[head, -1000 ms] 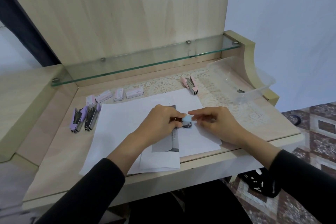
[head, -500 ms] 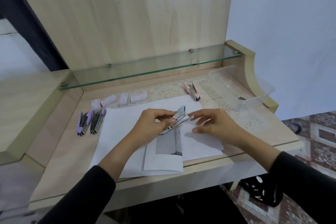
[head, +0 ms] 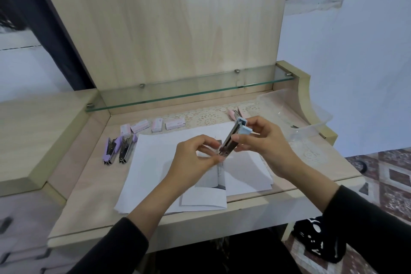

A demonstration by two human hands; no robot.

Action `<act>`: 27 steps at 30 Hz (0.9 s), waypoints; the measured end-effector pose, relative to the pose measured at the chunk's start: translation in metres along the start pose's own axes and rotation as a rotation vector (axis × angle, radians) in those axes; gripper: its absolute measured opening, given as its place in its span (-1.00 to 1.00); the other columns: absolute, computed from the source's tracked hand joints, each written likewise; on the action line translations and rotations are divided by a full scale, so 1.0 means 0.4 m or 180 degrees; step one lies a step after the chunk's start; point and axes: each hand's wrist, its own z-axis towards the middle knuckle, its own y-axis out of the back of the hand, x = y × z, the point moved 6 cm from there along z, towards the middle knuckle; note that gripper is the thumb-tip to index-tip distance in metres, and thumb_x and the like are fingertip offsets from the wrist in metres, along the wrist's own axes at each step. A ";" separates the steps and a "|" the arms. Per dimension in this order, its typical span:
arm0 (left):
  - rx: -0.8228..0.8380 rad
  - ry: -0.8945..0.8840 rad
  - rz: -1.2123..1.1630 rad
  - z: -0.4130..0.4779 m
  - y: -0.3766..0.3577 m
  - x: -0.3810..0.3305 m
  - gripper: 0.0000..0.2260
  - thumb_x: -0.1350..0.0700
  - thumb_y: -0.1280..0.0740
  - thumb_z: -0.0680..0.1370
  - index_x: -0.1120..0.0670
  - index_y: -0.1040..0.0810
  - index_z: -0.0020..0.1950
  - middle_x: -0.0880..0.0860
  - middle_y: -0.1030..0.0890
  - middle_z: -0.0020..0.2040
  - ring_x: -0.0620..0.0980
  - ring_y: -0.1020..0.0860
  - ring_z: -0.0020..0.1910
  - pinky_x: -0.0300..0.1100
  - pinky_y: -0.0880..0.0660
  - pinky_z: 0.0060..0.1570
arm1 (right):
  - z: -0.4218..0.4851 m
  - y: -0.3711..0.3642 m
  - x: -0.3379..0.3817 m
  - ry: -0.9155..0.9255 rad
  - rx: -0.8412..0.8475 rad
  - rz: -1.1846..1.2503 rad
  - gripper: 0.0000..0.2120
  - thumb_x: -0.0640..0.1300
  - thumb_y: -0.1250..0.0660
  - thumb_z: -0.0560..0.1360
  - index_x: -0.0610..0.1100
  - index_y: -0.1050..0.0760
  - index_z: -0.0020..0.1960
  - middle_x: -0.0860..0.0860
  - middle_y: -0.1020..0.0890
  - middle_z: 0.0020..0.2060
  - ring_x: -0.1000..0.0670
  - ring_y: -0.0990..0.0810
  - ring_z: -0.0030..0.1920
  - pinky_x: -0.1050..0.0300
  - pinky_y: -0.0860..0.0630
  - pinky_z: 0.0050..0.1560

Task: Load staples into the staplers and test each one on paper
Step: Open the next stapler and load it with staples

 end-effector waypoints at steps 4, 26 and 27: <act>-0.0084 -0.0029 -0.0032 -0.004 0.000 0.003 -0.74 0.16 -0.51 0.34 -0.01 -0.57 -0.03 -0.14 -0.60 -0.09 -0.21 -0.57 -0.13 -0.42 -0.52 -0.15 | -0.001 0.000 0.009 -0.0038 -0.0158 0.0044 -0.74 -0.34 -0.44 0.31 -0.25 -0.41 -0.08 -0.33 -0.56 -0.08 -0.11 -0.66 -0.32 0.09 -0.62 -0.26; 0.0294 0.0625 -0.1227 0.012 -0.054 0.026 -0.83 0.32 -0.39 0.42 0.17 -0.63 -0.02 0.01 -0.67 -0.20 -0.07 -0.64 -0.25 -0.26 -0.58 -0.20 | 0.009 -0.043 -0.029 -0.0300 0.0979 -0.0028 -0.73 -0.11 -0.18 0.50 -0.21 -0.50 0.10 -0.08 -0.63 0.07 -0.01 -0.61 0.10 0.15 -0.52 0.14; 0.0224 0.0643 -0.1041 0.017 -0.048 0.030 -0.86 0.28 -0.42 0.41 0.17 -0.65 -0.05 0.03 -0.68 -0.20 -0.05 -0.64 -0.24 -0.22 -0.59 -0.15 | 0.011 -0.041 -0.028 -0.0263 0.0891 -0.0003 -0.75 -0.16 -0.15 0.54 -0.25 -0.50 0.10 -0.09 -0.64 0.03 0.02 -0.63 0.04 0.23 -0.54 0.06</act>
